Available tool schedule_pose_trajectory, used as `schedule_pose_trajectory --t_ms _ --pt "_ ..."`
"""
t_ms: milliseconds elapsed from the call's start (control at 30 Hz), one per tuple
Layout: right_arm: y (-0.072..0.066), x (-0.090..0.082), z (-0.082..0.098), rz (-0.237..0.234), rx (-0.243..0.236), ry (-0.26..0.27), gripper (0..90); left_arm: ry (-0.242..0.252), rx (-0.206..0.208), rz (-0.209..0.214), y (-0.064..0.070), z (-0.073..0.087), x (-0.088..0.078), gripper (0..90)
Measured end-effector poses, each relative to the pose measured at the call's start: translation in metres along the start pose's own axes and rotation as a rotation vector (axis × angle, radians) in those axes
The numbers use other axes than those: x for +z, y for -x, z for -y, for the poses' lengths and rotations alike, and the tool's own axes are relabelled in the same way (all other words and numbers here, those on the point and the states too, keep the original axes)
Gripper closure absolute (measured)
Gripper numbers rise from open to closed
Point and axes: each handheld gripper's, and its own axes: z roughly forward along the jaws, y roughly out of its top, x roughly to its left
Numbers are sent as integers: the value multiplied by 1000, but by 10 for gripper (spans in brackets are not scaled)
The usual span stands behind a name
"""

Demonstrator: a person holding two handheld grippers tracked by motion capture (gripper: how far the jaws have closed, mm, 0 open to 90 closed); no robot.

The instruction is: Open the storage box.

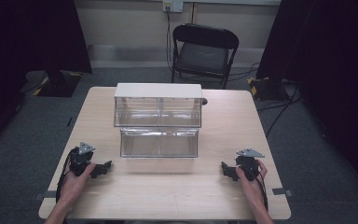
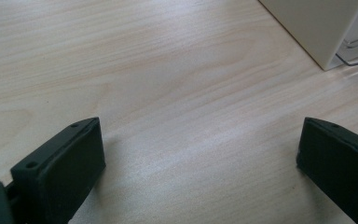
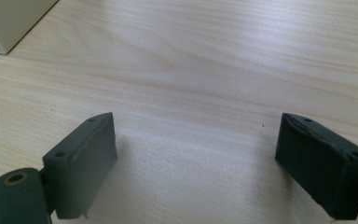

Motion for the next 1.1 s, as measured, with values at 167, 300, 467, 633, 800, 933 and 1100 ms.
schedule_pose_trajectory --t_ms 167,300,467,633,800,933,1100 --pt "0 0 0 -1 0 0 115 0 0 0 0 0 0 4" --pt "0 0 0 -2 -2 0 119 -1 0 0 0 0 0 3" --pt "-1 -1 0 -16 -9 2 144 -1 0 1 0 0 0 3" --pt "-6 -6 -5 -78 3 35 146 -1 0 1 0 0 0 3" --pt "-12 -11 -10 -109 -2 75 145 -1 0 1 0 0 0 3" --pt "-14 -14 -14 -140 -10 87 146 -1 0 1 0 0 0 3" --pt "-20 -19 -19 -178 -20 110 144 -1 0 1 0 0 0 3"
